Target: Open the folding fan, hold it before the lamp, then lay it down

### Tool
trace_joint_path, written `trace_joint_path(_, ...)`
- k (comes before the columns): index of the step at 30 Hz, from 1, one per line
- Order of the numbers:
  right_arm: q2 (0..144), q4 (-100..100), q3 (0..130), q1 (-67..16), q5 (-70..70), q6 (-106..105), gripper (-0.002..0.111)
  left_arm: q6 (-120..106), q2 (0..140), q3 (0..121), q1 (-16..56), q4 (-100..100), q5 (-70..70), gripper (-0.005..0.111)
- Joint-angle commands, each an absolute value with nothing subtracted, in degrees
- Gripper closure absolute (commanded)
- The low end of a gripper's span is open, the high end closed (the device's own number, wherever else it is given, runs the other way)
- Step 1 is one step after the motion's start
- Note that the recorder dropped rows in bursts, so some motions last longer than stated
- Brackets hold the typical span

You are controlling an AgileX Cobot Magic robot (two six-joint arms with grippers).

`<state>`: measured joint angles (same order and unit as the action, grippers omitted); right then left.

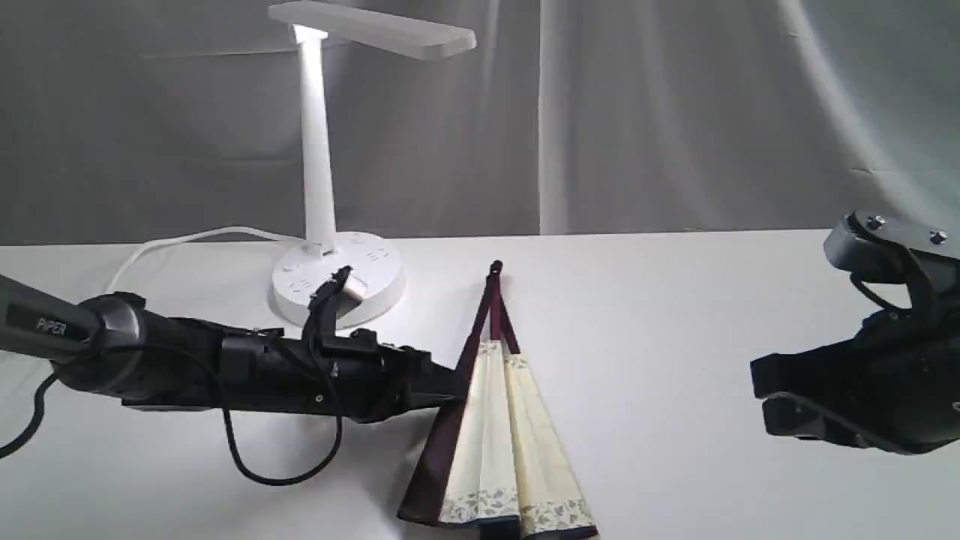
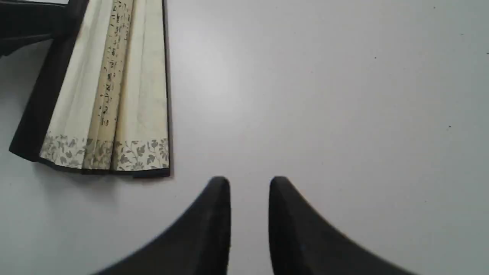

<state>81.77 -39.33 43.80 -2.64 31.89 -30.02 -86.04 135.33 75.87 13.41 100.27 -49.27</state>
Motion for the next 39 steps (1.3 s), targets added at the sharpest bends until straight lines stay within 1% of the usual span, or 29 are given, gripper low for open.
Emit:
trace_joint_path(1, 81.7, -39.5, 44.1, -2.9, 31.1, -30.6, 0.088, -82.2, 136.6, 75.6, 13.5, 99.9, -47.4, 0.094)
trace_joint_path(3, 81.7, -39.5, 44.1, -2.9, 31.1, -30.6, 0.088, -82.2, 136.6, 75.6, 13.5, 99.9, -48.3, 0.107)
trace_joint_path(11, 81.7, -39.5, 44.1, -2.9, 28.5, -33.1, 0.088, -79.5, 136.6, 77.7, 12.5, 99.9, -58.7, 0.107)
trace_joint_path(17, 81.7, -39.5, 44.1, -2.9, 21.6, -34.6, 0.088, -76.3, 135.3, 78.2, 11.2, 99.9, -61.2, 0.107)
trace_joint_path(24, 81.7, -38.9, 44.1, -2.9, 6.8, -35.1, 0.088, -75.4, 131.4, 78.2, 10.6, 99.9, -62.1, 0.107)
trace_joint_path(29, 81.7, -38.9, 44.1, -3.0, 3.9, -35.7, 0.088, -74.6, 129.3, 78.2, 10.5, 99.9, -62.2, 0.107)
trace_joint_path(32, 81.6, -38.6, 42.4, -4.7, -1.3, -37.3, 0.088, -73.5, 128.9, 78.2, 10.5, 99.9, -63.1, 0.107)
trace_joint_path(39, 78.8, -35.5, 34.6, -13.9, -21.0, -37.9, 0.088, -71.9, 127.7, 78.2, 10.5, 99.9, -64.4, 0.107)
